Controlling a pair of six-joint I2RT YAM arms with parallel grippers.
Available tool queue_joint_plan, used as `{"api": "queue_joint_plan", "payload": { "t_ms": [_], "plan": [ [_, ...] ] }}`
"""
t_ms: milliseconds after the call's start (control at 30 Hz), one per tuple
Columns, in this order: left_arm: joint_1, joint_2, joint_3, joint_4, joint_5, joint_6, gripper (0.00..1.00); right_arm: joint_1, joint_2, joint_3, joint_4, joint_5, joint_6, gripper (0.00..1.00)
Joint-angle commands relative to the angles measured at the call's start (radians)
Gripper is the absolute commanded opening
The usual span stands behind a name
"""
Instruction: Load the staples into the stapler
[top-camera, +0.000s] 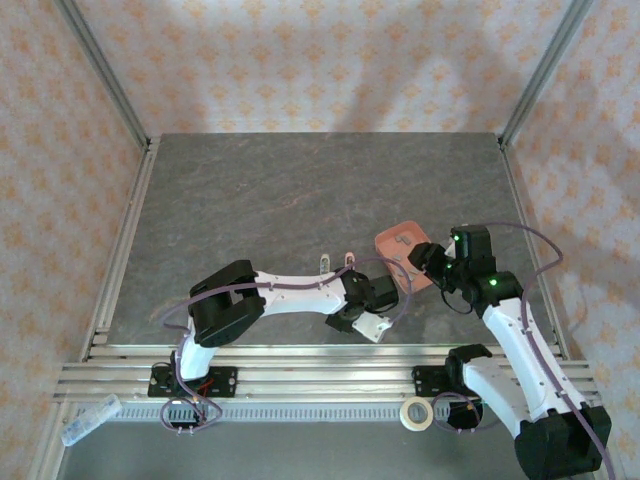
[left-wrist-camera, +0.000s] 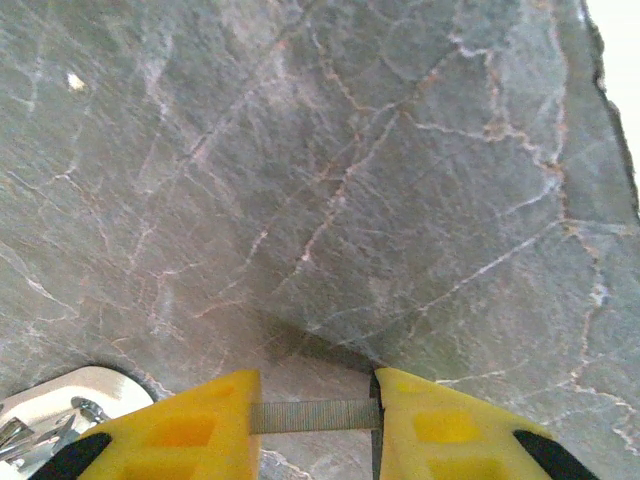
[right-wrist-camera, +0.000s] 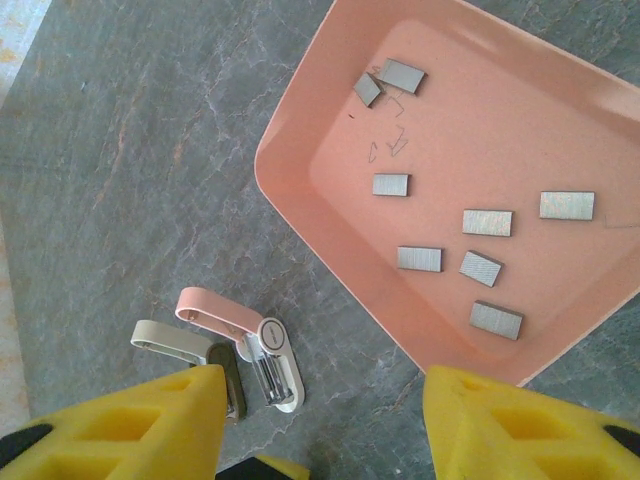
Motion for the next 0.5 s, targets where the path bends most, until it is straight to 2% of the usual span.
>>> {"api": "queue_joint_plan", "payload": {
  "t_ms": [0, 167, 467],
  "plan": [
    [-0.007, 0.05, 0.001, 0.107, 0.022, -0.025, 0.29, -0.006, -0.016, -0.01, -0.022, 0.022, -0.015, 0.54],
    [-0.007, 0.045, -0.016, 0.14, 0.024, -0.036, 0.33, -0.006, -0.016, -0.007, -0.029, 0.017, -0.018, 0.55],
    [-0.007, -0.005, -0.057, 0.208, 0.053, -0.065, 0.5, -0.006, -0.017, -0.003, -0.036, 0.008, -0.006, 0.55]
  ]
}}
